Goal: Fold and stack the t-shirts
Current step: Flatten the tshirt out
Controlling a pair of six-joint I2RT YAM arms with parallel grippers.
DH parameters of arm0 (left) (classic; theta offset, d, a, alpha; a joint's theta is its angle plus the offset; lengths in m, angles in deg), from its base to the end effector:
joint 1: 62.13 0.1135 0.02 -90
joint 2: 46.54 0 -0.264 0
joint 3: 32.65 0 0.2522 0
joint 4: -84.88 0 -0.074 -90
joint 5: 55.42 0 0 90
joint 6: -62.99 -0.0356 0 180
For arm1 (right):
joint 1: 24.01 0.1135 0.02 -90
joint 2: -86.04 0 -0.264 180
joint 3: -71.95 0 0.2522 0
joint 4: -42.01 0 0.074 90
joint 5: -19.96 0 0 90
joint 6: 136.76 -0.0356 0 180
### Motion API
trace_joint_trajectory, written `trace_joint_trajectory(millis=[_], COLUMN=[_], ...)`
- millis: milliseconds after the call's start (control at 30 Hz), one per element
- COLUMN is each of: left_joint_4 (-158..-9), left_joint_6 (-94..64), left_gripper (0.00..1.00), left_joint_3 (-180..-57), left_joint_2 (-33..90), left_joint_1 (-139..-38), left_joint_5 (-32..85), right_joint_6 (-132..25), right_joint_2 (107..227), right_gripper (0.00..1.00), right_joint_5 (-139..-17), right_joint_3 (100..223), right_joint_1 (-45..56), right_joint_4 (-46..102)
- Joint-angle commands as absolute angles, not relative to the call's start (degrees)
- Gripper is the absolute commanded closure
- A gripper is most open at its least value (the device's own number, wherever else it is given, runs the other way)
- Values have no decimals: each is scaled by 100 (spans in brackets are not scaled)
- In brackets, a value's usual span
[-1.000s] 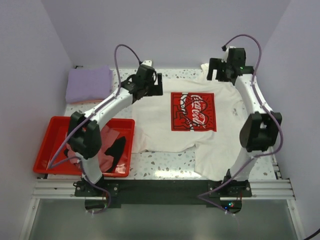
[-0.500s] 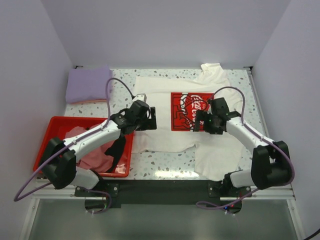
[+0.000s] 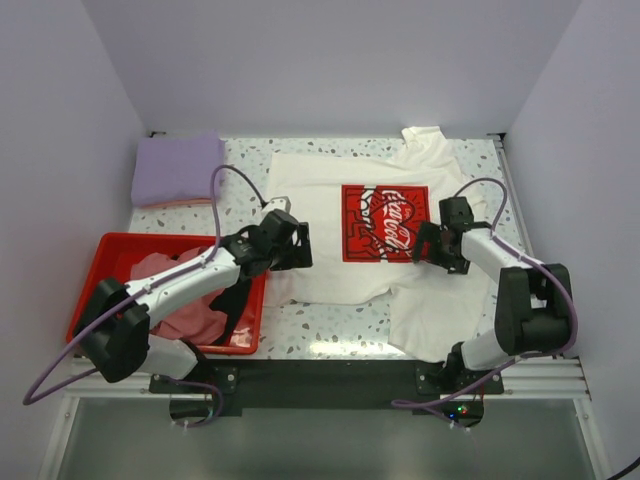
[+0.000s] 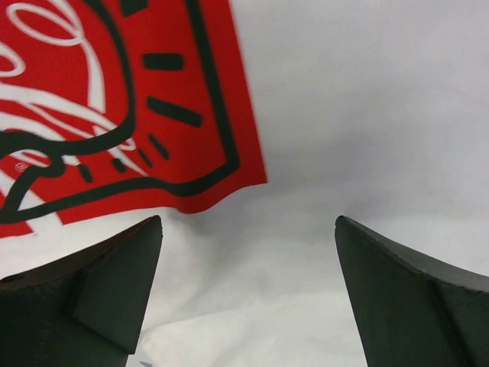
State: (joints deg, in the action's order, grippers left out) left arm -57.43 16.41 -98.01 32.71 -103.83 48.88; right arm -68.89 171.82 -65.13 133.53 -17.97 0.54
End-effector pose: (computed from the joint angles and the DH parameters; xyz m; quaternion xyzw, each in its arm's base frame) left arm 0.2172 -0.1817 0.2273 -0.0550 0.9363 -0.1342 0.3200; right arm 0.2745 0.0260 0.1737 0.1456 0.9658 0.0106 0.2144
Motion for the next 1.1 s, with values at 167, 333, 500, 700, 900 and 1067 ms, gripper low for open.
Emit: trace_joint_trajectory(millis=[167, 333, 500, 700, 900, 1067], left_joint_4=[-5746, -5648, -5473, -5358, -5113, -4481], left_joint_6=[1940, 2037, 2098, 2248, 2546, 3273], left_gripper=[0, 0, 0, 0, 0, 0], left_joint_3=[-9695, -9695, -9757, -9722, -9642, -9642], left_joint_2=[3107, 3116, 3169, 3213, 3248, 3239], left_joint_1=[-10538, -10634, -10713, -10872, -11065, -11644], left_joint_5=[4917, 4934, 4987, 4969, 4987, 5346], right_joint_6=[-7014, -7146, -7225, -7269, -7216, -7111], right_joint_2=[17287, 17516, 17595, 17657, 17719, 17385], right_gripper=[1, 1, 1, 1, 1, 1], right_joint_5=[-6328, -6274, -6371, -6275, -6546, -6837], right_joint_3=[13274, 13282, 13273, 13379, 13362, 13458], right_joint_1=[-2093, -2374, -2734, -3078, -3122, -3122], right_joint_4=[197, 170, 197, 205, 293, 232])
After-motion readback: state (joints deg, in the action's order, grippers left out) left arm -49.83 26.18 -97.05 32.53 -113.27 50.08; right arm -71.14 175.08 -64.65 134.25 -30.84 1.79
